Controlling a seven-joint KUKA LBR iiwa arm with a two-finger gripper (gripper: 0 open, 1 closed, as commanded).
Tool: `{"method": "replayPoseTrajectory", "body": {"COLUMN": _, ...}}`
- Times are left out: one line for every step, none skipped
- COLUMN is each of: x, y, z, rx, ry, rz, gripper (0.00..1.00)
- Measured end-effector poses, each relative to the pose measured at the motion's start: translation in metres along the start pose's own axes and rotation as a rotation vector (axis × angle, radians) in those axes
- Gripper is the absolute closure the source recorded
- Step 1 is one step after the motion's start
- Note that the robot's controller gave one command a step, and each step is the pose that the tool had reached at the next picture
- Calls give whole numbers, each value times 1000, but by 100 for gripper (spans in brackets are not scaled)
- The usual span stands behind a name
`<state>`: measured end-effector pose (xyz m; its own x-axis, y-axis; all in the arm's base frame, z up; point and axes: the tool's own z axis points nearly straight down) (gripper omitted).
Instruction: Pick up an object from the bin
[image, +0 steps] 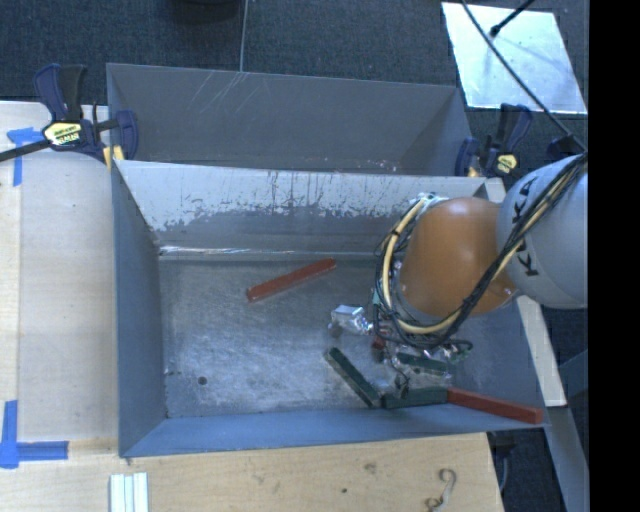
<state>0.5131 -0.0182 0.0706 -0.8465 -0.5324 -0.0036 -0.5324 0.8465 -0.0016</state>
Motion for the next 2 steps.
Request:
{"method": "replayPoseTrajectory", "body": {"x": -15, "y": -11, "z": 0, "rx": 0, "ry": -1, "rz": -376, "gripper": 0}}
{"method": "replayPoseTrajectory", "body": {"x": -17, "y": -43, "z": 1, "rx": 1, "ry": 0, "rz": -615, "gripper": 0}}
